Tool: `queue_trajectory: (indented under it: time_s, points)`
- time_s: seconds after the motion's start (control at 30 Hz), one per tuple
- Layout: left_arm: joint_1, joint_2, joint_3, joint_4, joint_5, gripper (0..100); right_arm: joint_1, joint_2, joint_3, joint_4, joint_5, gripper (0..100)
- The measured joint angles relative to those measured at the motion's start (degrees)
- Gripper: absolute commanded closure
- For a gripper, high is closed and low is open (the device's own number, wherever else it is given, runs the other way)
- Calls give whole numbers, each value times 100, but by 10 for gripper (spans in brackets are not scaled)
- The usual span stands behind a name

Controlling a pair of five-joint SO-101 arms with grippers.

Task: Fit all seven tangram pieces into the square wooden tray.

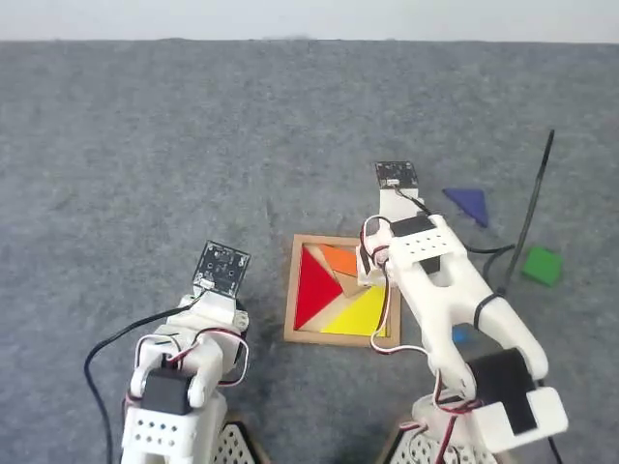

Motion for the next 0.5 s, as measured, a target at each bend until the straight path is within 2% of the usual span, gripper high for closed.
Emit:
queue_trajectory:
  time_s: [0.5]
  points:
    - [0,0,0,0,0,987,0,35,0,79,0,920]
